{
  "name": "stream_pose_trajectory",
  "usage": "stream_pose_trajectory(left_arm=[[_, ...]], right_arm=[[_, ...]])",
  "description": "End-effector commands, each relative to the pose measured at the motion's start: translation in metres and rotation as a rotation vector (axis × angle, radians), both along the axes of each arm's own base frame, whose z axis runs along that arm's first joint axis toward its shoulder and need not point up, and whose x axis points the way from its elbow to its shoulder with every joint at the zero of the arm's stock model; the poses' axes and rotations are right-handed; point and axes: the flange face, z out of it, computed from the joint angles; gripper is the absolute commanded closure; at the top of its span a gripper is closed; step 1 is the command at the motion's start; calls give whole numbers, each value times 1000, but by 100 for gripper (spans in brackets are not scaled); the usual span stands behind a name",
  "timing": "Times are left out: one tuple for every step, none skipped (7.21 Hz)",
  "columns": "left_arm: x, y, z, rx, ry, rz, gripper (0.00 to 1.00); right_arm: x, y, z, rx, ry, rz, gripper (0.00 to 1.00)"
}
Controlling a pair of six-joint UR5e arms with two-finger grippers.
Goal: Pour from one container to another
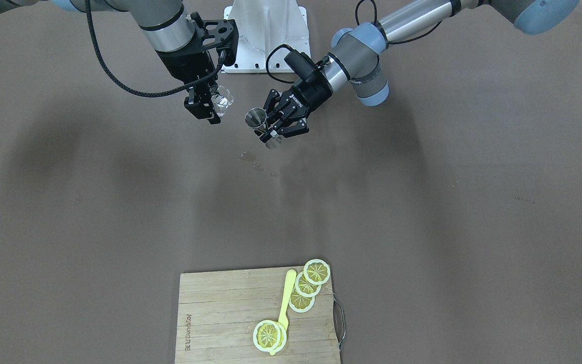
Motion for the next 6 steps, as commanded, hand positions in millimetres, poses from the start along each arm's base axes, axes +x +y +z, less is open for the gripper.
stream_pose_trajectory(left_arm=[[0,0,0,0,0,0,100],[0,0,0,1,-1,0,100],[0,0,0,0,0,0,100],[1,1,-1,0,1,1,100],[1,1,0,0,0,2,100],[1,1,0,-1,0,0,100]], right_arm=[[-6,-4,-14,-11,24,4,100],[-6,-4,-18,-17,32,4,100],[-6,-4,-22,-20,37,4,100],[-10,-7,-26,-22,52,13,100],[-16,-11,-27,-24,60,15,100],[-16,-13,-29,-27,79,26,100]])
